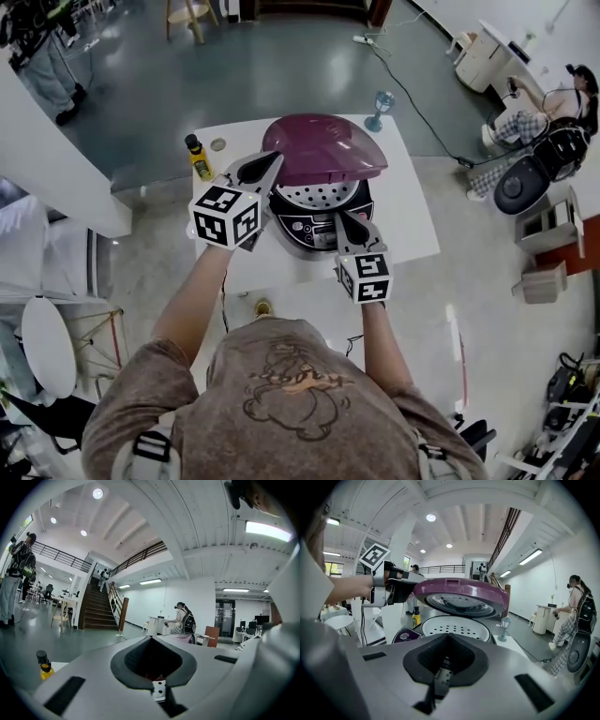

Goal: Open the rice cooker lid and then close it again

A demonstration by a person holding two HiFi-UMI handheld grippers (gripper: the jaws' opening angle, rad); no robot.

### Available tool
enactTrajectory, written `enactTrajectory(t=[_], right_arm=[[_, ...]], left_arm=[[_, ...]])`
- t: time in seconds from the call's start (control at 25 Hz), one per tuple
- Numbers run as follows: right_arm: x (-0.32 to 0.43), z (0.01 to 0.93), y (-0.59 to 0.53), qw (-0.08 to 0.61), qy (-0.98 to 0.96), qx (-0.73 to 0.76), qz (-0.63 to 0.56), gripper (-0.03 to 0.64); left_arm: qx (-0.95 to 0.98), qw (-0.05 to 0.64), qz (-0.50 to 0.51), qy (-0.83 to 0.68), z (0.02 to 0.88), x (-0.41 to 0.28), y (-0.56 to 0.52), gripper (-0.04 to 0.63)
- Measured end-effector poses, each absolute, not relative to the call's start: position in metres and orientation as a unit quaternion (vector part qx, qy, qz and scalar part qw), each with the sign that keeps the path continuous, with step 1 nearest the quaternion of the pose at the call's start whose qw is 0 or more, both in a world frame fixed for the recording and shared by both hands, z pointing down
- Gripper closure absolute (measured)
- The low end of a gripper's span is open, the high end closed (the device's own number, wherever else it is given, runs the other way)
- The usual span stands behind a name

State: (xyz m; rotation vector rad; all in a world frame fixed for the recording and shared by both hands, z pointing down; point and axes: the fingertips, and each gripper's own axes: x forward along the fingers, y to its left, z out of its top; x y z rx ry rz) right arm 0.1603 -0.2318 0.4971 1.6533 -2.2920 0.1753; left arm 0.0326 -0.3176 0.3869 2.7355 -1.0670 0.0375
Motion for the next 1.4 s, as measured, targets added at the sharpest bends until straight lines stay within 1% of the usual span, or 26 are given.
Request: enactTrajectory(t=[0.64, 1.4], right_arm=[[0.158, 0.497, -0.231, 0.157, -0.800, 0.577, 0.055, 0.612], [0.158, 0.498, -0.231, 0.160, -0.801, 0.575, 0.050, 0.612]], left_arm=[[0.928, 0.087, -0.013, -0.363, 0.347, 0.029, -0.348, 0.575], [0.928, 0.047, -0.050, -0.366, 0.298, 0.026, -0.389, 0.575]])
